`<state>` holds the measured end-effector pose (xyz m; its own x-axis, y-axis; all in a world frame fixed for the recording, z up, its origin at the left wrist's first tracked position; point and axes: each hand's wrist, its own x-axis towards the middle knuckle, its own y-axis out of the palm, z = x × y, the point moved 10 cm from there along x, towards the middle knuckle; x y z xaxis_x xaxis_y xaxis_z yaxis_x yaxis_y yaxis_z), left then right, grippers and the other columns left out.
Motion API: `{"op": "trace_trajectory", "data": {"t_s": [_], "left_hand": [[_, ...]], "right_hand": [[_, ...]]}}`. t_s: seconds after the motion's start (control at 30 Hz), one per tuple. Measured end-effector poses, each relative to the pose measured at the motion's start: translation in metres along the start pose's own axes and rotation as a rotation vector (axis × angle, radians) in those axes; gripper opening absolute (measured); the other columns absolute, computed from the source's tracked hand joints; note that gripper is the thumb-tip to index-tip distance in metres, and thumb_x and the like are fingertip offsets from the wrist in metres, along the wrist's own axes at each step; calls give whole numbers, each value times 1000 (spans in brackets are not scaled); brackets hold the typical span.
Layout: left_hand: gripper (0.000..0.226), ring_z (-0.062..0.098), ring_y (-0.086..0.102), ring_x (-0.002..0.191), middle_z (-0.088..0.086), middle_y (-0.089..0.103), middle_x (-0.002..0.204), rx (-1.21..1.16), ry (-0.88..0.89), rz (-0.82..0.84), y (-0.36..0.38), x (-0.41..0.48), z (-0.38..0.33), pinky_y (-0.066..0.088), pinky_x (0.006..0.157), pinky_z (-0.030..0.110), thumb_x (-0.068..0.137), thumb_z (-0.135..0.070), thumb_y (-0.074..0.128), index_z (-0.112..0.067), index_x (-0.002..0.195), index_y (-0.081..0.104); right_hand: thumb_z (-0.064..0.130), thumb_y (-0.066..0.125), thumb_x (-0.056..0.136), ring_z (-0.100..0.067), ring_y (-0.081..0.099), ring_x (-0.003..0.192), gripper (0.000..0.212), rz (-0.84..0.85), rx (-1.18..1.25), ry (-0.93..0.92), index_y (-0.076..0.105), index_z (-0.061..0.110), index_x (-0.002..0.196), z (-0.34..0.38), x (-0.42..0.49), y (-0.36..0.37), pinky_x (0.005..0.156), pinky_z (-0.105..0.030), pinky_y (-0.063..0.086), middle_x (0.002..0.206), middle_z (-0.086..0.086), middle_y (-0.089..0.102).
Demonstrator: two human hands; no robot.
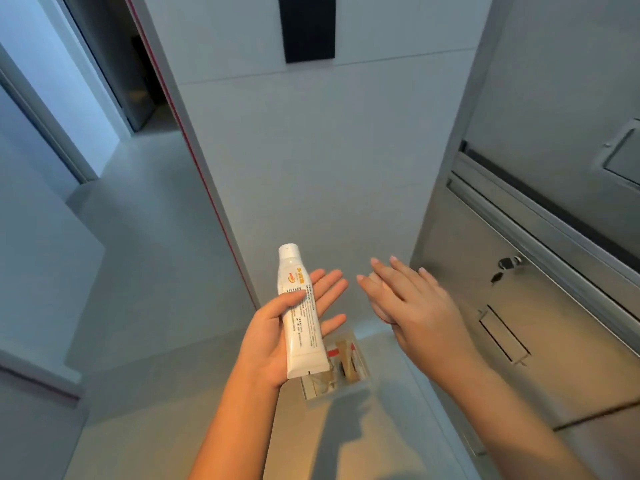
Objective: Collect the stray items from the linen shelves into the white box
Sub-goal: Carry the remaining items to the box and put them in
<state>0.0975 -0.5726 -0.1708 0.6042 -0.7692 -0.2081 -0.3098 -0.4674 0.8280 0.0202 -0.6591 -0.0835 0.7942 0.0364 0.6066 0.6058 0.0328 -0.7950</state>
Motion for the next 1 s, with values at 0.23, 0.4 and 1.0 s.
{"op": "trace_trajectory", "data": {"t_s": [0.23, 0.4, 1.0], "left_hand": [[46, 25, 60, 111, 14, 61, 123, -14, 5, -17, -23, 40, -34, 52, 84, 45, 80, -9, 43, -7, 125, 48], [46, 23, 60, 112, 13, 61, 124, -29, 34, -65, -33, 77, -43, 54, 81, 43, 80, -10, 43, -7, 125, 49], [45, 23, 57, 116, 13, 59, 126, -33, 163, -277, -183, 215, -29, 48, 90, 44, 81, -12, 41, -7, 125, 49]], "right_hand": [[-9, 72, 68, -37, 58, 111, 51, 24, 57, -18, 66, 10, 115, -13, 37, 51, 85, -53, 47, 119, -15, 63], [-4, 77, 68, -35, 58, 112, 52, 69, 122, -48, 65, 11, 116, -34, 65, 84, 86, -53, 47, 121, -13, 63], [3, 66, 74, -35, 62, 105, 36, 98, 280, -333, 69, 12, 108, -98, 74, 291, 79, -50, 53, 115, -14, 65]]}}
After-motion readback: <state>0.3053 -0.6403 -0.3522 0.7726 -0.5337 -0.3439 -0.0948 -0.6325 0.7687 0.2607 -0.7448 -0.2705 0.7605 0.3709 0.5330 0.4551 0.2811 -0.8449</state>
